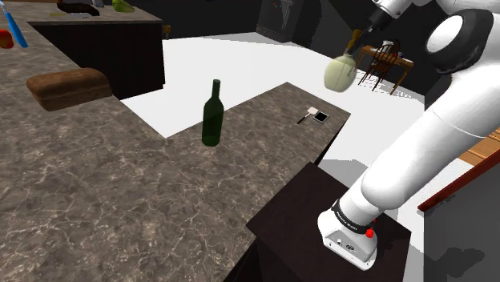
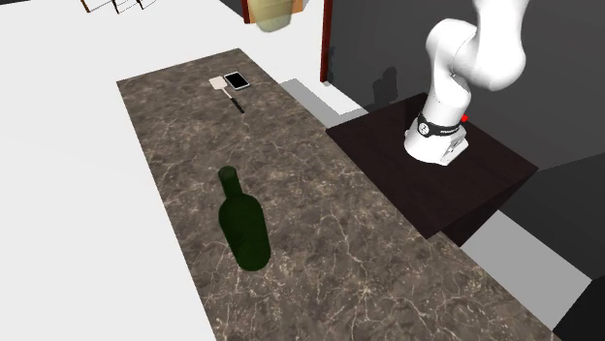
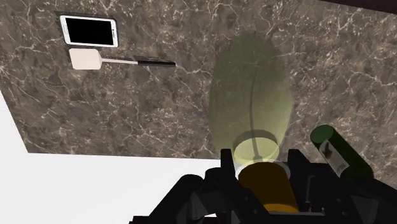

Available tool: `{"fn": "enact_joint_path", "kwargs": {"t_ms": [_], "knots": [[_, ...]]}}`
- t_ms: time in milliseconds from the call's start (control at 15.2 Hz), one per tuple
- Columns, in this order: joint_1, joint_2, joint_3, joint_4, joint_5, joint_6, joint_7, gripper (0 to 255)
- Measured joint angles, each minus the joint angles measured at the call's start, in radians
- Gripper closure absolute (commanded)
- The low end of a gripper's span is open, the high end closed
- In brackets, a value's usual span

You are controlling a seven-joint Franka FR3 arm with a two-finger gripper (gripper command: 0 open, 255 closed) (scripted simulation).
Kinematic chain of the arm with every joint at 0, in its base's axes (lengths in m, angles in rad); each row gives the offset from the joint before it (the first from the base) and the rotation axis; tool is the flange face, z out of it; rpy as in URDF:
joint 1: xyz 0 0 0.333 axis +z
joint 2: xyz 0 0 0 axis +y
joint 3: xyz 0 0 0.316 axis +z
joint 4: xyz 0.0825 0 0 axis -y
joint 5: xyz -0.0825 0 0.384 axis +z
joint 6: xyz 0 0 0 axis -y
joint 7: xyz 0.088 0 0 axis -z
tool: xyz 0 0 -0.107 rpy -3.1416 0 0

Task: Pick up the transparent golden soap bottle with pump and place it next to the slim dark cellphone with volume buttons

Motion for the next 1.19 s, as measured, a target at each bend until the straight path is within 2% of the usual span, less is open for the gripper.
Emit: {"fn": "enact_joint_path", "kwargs": {"t_ms": [132,264,462,528,594,792,1188], "knots": [[-0.047,0.108,-0.055,0.088,0.088,-0.053,-0.083,255],[-0.127,0.221,-0.085,0.18,0.184,-0.11,-0.163,255],[-0.292,0.376,-0.084,0.346,0.315,-0.212,-0.248,255],[-0.371,0.442,-0.07,0.429,0.367,-0.251,-0.267,255],[-0.409,0.469,-0.063,0.457,0.391,-0.265,-0.283,255],[-0.394,0.465,-0.067,0.407,0.383,-0.229,-0.305,255],[-0.332,0.433,-0.081,0.277,0.35,-0.134,-0.333,255]]}}
